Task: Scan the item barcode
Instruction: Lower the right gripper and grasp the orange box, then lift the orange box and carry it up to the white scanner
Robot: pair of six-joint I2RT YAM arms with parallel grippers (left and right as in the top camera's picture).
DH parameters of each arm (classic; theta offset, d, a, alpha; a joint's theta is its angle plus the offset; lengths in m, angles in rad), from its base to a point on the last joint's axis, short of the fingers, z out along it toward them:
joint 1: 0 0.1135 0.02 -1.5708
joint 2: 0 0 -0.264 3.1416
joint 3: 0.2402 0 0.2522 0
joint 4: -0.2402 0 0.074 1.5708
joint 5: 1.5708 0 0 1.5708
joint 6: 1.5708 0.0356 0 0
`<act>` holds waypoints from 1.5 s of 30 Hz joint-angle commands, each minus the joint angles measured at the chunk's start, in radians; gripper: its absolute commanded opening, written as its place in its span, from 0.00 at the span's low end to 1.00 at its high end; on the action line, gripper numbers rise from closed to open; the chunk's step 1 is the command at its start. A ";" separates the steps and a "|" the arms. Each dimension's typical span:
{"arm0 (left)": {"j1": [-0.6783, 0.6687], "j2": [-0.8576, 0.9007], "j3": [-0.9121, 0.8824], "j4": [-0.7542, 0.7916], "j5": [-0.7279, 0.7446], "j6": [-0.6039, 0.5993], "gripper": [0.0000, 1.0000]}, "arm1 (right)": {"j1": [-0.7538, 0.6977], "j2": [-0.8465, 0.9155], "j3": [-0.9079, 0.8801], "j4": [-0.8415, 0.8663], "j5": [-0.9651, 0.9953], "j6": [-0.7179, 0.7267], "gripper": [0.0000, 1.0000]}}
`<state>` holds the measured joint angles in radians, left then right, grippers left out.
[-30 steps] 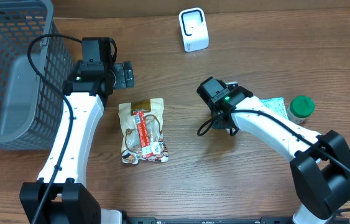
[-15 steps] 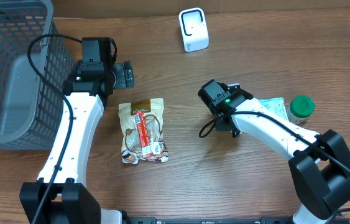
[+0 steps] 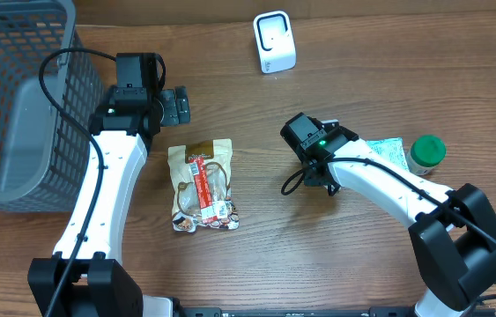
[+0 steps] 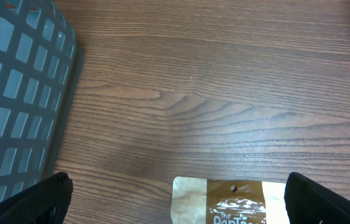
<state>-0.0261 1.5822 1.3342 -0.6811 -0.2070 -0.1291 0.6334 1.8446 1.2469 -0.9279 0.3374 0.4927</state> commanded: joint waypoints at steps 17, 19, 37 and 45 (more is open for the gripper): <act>0.000 0.000 0.009 0.003 -0.010 -0.006 1.00 | -0.003 -0.025 -0.014 0.055 -0.129 0.000 0.59; 0.000 0.000 0.010 0.003 -0.010 -0.006 1.00 | -0.006 -0.025 -0.014 0.056 -0.128 0.000 0.59; 0.000 0.000 0.009 0.003 -0.010 -0.006 1.00 | -0.186 -0.025 -0.017 0.050 -0.410 -0.109 0.36; 0.000 0.000 0.010 0.003 -0.010 -0.006 1.00 | -0.190 -0.025 -0.026 0.052 -0.410 -0.108 0.34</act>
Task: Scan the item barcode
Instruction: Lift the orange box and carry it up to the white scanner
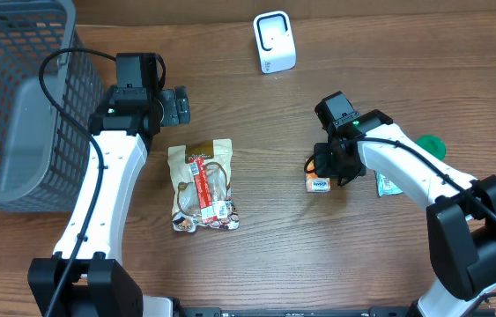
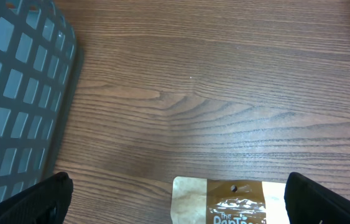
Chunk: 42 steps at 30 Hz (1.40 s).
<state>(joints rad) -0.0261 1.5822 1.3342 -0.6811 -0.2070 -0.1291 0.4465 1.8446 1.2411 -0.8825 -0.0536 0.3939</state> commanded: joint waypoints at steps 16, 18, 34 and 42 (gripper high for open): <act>0.000 0.000 0.010 0.003 -0.010 -0.006 1.00 | -0.003 -0.025 -0.194 0.217 -0.019 -0.005 0.12; 0.000 0.000 0.009 0.003 -0.010 -0.006 1.00 | -0.003 -0.025 -0.194 0.216 -0.019 -0.006 0.04; 0.000 0.000 0.009 0.003 -0.010 -0.006 1.00 | -0.003 -0.141 -0.034 0.182 -0.016 -0.118 0.04; 0.000 0.000 0.010 0.003 -0.010 -0.006 1.00 | -0.003 -0.141 -0.037 0.163 -0.016 -0.135 0.04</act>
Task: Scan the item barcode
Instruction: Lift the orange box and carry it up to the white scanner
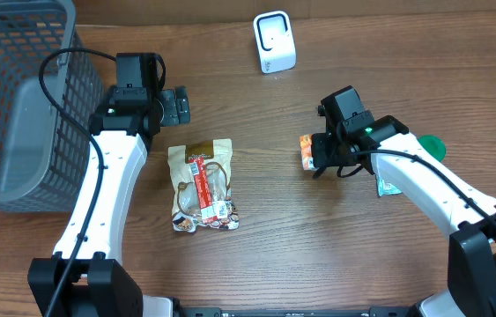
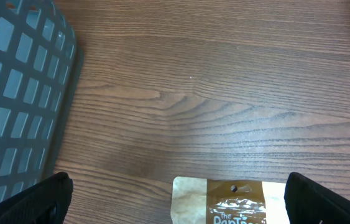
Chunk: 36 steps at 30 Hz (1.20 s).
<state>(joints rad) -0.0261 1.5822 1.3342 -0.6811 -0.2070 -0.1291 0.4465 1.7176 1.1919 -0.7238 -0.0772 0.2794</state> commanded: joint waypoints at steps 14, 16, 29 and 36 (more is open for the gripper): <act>0.000 0.000 0.010 0.003 -0.010 -0.006 1.00 | -0.003 -0.014 0.216 -0.090 0.241 -0.054 0.04; 0.000 0.000 0.009 0.003 -0.010 -0.006 1.00 | -0.003 -0.014 0.303 -0.131 0.273 -0.081 0.04; 0.000 0.000 0.010 0.003 -0.010 -0.006 1.00 | 0.034 -0.014 0.725 0.145 0.496 -0.412 0.04; 0.000 0.000 0.009 0.003 -0.010 -0.006 1.00 | 0.111 0.067 0.724 0.542 0.628 -0.813 0.04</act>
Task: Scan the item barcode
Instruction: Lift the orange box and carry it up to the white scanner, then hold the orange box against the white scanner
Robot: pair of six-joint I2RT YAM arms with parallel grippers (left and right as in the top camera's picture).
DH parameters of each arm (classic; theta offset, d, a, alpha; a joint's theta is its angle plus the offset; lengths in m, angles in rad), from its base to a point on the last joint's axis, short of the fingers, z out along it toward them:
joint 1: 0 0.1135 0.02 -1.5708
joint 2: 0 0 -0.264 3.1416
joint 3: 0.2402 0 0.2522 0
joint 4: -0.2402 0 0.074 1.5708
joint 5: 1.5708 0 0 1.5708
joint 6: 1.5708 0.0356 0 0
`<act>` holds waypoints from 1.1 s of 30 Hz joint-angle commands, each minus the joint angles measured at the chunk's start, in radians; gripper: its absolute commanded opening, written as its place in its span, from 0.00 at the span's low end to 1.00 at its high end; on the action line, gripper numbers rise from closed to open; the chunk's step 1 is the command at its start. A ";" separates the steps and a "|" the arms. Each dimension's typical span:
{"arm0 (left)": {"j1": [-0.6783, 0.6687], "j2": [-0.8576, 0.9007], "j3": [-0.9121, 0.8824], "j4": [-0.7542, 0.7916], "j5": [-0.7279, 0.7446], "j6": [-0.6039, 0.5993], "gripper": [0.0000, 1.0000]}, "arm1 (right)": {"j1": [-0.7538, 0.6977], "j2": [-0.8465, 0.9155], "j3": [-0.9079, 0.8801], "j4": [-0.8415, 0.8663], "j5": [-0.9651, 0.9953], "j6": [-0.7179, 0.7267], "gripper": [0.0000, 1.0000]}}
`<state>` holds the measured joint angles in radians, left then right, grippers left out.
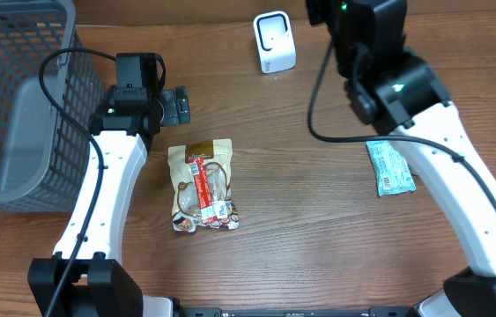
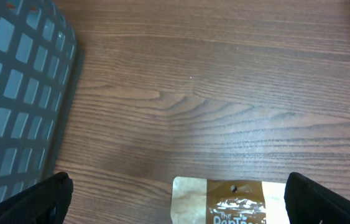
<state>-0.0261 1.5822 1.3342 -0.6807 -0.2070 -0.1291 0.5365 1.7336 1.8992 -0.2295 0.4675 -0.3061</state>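
The white barcode scanner stands upright at the back of the table. My right arm is raised high beside it, its wrist at the frame's top edge. Its fingers and the small orange-and-white box are out of sight there. A brown snack pouch lies flat at centre left; its top edge shows in the left wrist view. My left gripper hovers behind the pouch, open wide and empty, with only its black fingertips showing in its own view.
A grey mesh basket fills the far left; its wall shows in the left wrist view. A teal packet lies on the right, partly under my right arm.
My right arm has risen from the table's right middle, where it held the small box, to high beside the scanner. The box and the green-lidded jar no longer show. The left arm is unchanged.
My right gripper was down on the table at centre right. Then it stood over a small orange-and-white box, then held that box lifted and turned sideways. Now the arm is raised near the scanner. The left arm and the pouch stayed still throughout.
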 commanded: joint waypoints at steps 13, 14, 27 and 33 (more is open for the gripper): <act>0.000 0.000 0.010 0.003 -0.010 -0.006 1.00 | 0.023 0.411 0.017 0.262 0.108 -0.646 0.04; 0.000 0.000 0.010 0.003 -0.010 -0.006 1.00 | 0.023 0.427 0.017 0.279 0.108 -0.650 0.04; 0.000 0.000 0.010 0.003 -0.010 -0.006 1.00 | -0.010 0.627 0.017 0.445 0.104 -0.650 0.04; 0.000 0.000 0.010 0.003 -0.010 -0.006 1.00 | -0.029 0.662 0.016 0.461 0.061 -0.633 0.04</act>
<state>-0.0261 1.5822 1.3342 -0.6811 -0.2070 -0.1291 0.5205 2.3779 1.9053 0.2169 0.5541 -0.9527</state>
